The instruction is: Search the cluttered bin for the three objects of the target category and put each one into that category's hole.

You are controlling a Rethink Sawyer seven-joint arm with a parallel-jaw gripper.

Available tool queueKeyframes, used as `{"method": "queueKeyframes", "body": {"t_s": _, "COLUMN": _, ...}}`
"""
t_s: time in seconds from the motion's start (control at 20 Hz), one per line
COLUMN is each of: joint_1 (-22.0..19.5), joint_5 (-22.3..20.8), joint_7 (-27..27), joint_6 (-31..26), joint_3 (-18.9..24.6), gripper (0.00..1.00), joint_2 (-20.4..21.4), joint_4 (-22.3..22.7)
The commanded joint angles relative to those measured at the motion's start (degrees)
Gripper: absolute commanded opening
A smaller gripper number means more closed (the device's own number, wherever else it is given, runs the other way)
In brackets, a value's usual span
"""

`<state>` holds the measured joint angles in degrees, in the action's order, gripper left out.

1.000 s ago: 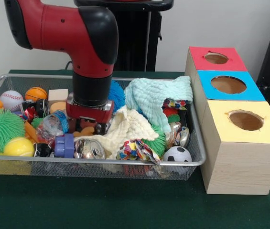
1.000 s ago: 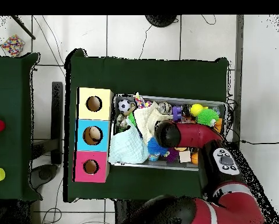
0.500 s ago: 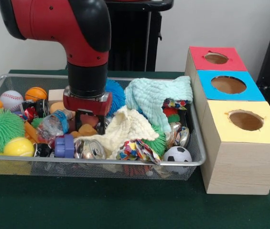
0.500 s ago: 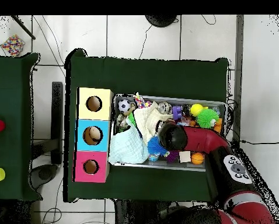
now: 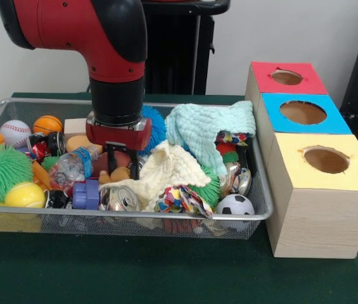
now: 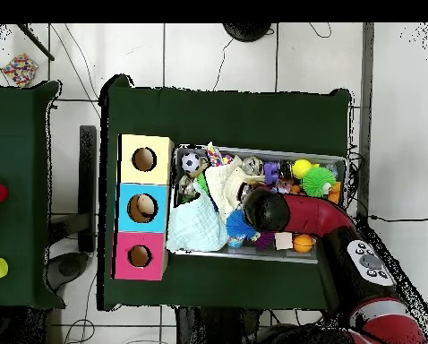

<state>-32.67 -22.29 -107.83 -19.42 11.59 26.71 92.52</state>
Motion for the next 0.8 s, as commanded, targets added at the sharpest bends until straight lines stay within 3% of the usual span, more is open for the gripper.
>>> {"method": "queueKeyframes", "body": {"t_s": 0.05, "joint_1": -0.87, "joint_5": 0.53, "joint_7": -3.5, "joint_6": 5.65, "joint_3": 6.53, "gripper": 0.0, "joint_2": -0.21, "joint_4": 0.29}}
{"method": "queueKeyframes", "body": {"t_s": 0.6, "joint_1": 0.72, "joint_5": 0.62, "joint_7": -6.19, "joint_6": 7.25, "joint_3": 4.84, "gripper": 0.0, "joint_2": 0.46, "joint_4": 0.51}}
{"method": "queueKeyframes", "body": {"t_s": 0.8, "joint_1": 2.28, "joint_5": 1.97, "joint_7": -8.09, "joint_6": 5.27, "joint_3": 3.69, "gripper": 0.0, "joint_2": 4.06, "joint_4": 3.35}}
